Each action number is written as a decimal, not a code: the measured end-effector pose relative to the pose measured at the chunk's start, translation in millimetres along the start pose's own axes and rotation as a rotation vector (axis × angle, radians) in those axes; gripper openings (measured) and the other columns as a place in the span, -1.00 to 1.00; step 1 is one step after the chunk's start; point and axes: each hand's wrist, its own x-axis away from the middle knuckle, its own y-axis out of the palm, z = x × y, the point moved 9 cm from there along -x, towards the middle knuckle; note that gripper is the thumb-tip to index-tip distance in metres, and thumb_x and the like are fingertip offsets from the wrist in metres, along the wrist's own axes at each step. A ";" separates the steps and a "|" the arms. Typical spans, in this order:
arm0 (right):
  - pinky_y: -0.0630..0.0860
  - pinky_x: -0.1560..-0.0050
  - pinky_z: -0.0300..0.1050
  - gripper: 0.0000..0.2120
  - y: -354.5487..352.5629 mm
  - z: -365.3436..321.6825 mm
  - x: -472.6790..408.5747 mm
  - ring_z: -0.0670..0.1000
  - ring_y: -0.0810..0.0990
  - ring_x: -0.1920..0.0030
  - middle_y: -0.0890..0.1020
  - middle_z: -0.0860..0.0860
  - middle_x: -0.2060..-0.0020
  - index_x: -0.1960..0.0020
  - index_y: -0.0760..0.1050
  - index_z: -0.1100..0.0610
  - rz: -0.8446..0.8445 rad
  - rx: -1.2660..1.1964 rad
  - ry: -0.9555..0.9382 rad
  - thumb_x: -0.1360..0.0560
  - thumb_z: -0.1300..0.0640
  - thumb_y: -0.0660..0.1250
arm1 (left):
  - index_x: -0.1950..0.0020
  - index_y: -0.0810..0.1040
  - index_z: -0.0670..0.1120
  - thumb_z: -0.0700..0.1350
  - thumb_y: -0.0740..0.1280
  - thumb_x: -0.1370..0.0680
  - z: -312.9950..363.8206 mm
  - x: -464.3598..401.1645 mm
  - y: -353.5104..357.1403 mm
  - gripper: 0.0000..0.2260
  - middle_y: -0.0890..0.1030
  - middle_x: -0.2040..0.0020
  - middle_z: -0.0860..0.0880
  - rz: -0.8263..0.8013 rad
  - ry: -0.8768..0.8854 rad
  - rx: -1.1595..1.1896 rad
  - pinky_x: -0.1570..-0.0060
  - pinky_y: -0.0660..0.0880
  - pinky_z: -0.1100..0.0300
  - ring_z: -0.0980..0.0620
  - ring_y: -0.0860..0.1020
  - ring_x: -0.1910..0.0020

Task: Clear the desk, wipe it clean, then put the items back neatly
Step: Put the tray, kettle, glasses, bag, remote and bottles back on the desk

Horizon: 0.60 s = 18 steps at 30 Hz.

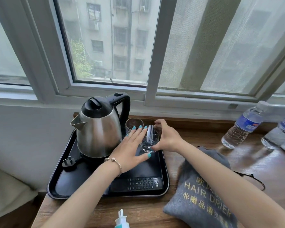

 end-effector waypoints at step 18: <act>0.35 -0.39 -0.24 0.01 -103.0 -84.2 109.2 -0.24 0.37 -0.39 0.48 -0.11 -0.29 -0.42 0.17 0.03 -0.049 -0.145 -0.378 -0.15 0.27 0.67 | -0.54 0.11 0.02 0.27 0.55 -0.17 73.4 25.4 -80.6 0.06 0.17 -0.54 0.12 0.235 0.323 0.210 -0.46 0.12 0.30 0.26 0.15 -0.49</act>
